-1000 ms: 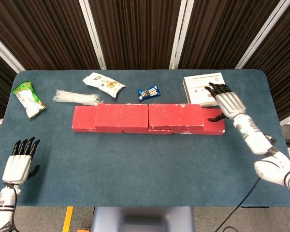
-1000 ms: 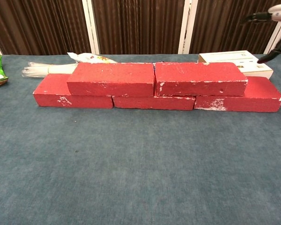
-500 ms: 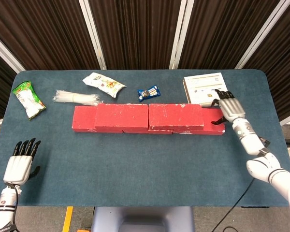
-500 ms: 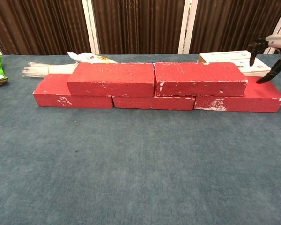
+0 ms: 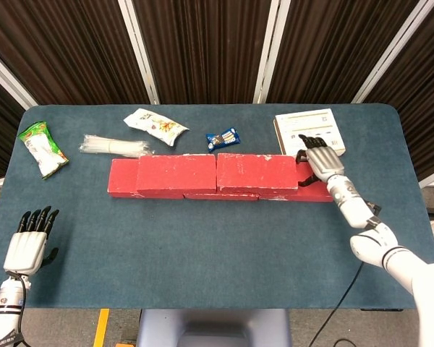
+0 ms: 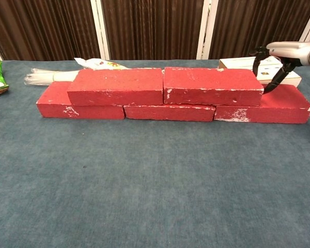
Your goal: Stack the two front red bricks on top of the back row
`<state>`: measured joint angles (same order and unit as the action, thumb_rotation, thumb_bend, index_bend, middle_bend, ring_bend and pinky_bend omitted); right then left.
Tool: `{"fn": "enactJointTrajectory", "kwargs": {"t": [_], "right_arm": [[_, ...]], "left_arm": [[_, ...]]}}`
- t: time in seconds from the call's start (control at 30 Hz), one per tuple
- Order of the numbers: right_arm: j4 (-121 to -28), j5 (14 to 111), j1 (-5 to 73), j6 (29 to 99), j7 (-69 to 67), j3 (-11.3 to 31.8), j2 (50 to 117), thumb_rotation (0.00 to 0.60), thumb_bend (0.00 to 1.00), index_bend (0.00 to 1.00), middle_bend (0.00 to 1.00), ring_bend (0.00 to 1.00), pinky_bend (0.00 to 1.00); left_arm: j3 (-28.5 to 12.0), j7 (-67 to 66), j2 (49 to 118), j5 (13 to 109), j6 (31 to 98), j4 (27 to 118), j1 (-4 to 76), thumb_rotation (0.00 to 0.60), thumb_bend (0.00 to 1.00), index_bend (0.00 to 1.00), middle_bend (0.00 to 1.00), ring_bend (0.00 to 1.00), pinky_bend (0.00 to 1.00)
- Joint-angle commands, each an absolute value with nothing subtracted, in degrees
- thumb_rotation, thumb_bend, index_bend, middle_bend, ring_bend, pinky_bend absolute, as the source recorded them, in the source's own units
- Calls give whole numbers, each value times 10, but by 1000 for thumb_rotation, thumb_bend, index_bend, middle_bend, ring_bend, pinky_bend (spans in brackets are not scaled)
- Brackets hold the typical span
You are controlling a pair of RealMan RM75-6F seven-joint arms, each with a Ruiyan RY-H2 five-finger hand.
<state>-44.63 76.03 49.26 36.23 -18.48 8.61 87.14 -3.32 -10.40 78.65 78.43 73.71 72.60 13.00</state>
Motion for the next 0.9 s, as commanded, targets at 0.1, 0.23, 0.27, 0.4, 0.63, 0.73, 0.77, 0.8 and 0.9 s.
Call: {"fn": "enactJointTrajectory", "kwargs": {"t": [0.1,0.23,0.27,0.4,0.63,0.73,0.77,0.8,0.9], "right_arm": [[-449,756,496,357,-176,90,874,600,215,540,0,0,127],[-452,759,494,356,-177,87,869,600,217,520,0,0,128],[-453,760,493,356,-178,86,867,600,218,510,0,0,127],[-459,769,485,363,-186,80,855,600,219,423,0,0,127],[-543,797,423,483,-195,72,797,600,220,31,0,0,103],[-649,809,355,590,-152,56,749,600,220,0,0,0,40],[-683,813,330,624,-133,49,736,600,220,0,0,0,23],[-715,816,305,658,-108,40,725,600,220,0,0,0,10],[-797,818,225,754,-25,8,707,600,220,0,0,0,0]], "left_arm": [[-33,-104,786,785,739,726,129,600,324,0,0,0,30],[-34,-103,787,784,739,725,130,600,322,0,0,0,30],[-34,-103,787,783,738,724,130,600,323,0,0,0,30],[-35,-103,788,783,739,722,130,600,323,0,0,0,30],[-37,-105,788,796,765,726,125,600,323,0,0,0,30],[-43,-102,793,811,801,722,120,600,332,0,0,0,29],[-45,-98,797,817,815,718,118,600,335,0,0,0,29],[-48,-92,803,824,830,713,116,600,340,0,0,0,30],[-48,-61,818,847,861,692,113,600,341,0,0,0,29]]}}
